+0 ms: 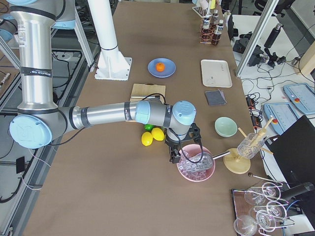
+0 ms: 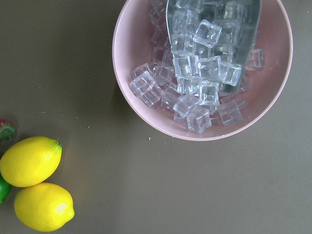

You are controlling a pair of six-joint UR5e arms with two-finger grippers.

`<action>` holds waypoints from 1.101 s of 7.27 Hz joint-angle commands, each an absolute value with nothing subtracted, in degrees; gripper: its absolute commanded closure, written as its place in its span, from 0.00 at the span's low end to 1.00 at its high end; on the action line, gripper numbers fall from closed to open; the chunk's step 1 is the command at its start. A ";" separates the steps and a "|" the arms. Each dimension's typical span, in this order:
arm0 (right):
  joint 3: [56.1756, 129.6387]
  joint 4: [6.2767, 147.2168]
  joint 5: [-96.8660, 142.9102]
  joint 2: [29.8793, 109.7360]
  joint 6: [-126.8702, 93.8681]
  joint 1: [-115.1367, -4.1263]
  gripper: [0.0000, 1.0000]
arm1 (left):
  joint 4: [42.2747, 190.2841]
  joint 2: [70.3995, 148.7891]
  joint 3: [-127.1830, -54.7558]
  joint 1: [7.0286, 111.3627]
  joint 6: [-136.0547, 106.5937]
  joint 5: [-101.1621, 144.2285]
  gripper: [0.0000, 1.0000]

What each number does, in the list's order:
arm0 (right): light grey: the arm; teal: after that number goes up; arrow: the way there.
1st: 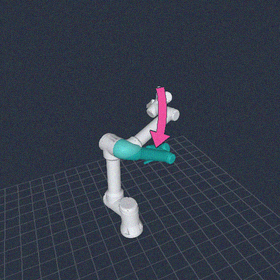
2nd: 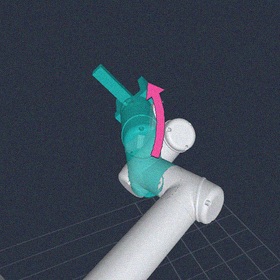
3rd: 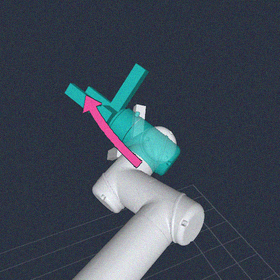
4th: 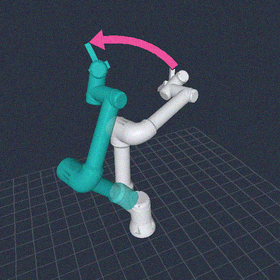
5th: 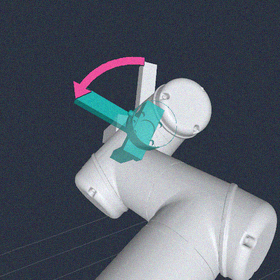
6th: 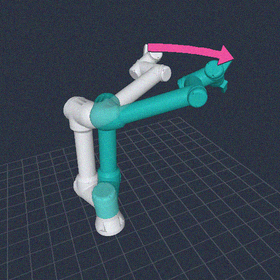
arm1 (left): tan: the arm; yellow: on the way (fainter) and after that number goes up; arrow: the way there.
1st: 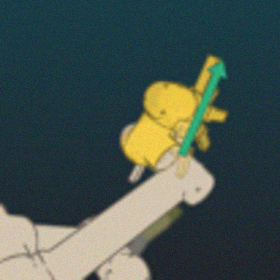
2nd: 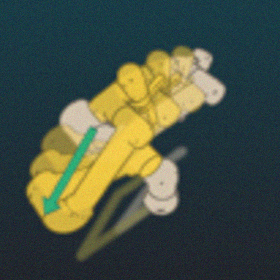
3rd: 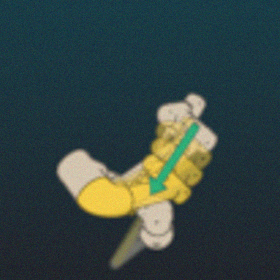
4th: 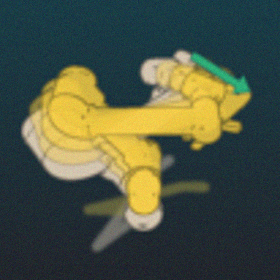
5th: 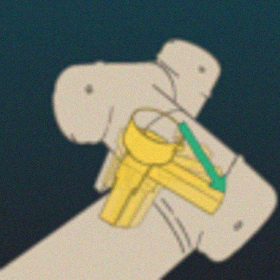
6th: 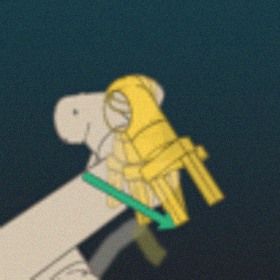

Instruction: Pick orange to plate

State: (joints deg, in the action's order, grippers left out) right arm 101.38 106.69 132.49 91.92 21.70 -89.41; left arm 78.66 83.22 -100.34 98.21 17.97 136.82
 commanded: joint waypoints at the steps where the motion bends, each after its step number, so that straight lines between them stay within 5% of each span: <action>1: 101.34 106.70 132.19 92.28 22.24 -90.09 0.00 | 79.36 84.02 -100.28 98.26 18.02 136.67 0.03; 8: 101.34 106.70 132.01 92.20 22.15 -90.44 0.00 | 81.47 83.85 -100.37 98.26 17.84 136.67 0.03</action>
State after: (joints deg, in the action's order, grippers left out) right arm 101.38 106.70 132.01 92.18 22.18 -90.41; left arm 81.47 83.84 -100.40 98.26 17.85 136.66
